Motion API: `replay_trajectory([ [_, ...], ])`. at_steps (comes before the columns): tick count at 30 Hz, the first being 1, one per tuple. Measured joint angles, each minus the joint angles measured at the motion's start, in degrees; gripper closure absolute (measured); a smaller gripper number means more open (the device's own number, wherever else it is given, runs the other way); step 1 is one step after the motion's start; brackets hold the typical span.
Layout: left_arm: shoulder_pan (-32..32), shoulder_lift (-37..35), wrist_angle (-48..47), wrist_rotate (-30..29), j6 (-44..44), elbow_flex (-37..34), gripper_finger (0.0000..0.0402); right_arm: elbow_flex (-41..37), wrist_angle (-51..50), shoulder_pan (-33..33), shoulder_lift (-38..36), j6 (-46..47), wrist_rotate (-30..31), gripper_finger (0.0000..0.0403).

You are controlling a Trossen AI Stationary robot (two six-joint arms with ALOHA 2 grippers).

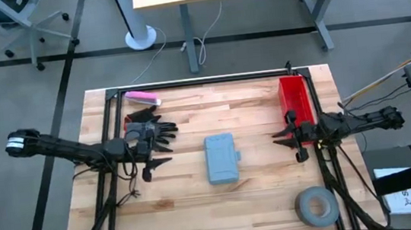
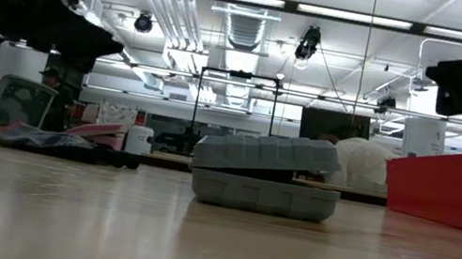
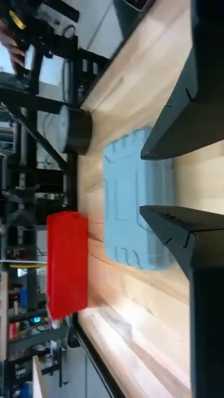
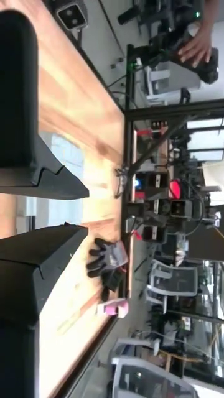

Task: Prefit tool cases
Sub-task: Return to Home Position

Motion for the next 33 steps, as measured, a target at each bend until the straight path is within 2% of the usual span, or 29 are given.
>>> replay_trajectory([
  [5,0.4,-4.4,-6.8,0.0,-0.1,-0.1,0.0273,0.0,0.6,0.0,-0.1,0.0,0.0,0.0354],
  [14,0.4,-11.1,-7.0,0.0,-0.1,-0.1,0.0285,-0.1,0.2,0.0,-0.1,0.0,-0.1,0.0341],
  [22,0.4,-23.8,-7.1,0.0,-0.1,-0.2,0.0272,-0.1,0.2,0.0,-0.1,0.0,-0.1,0.0328],
  [29,0.4,-30.8,-7.6,0.0,-0.1,-0.2,0.0261,-0.1,0.2,0.0,-0.1,0.0,-0.1,0.0334],
  [33,0.4,-34.4,-13.0,0.0,-0.1,-0.2,0.0258,-0.1,0.2,0.0,-0.1,0.0,-0.1,0.0344],
])
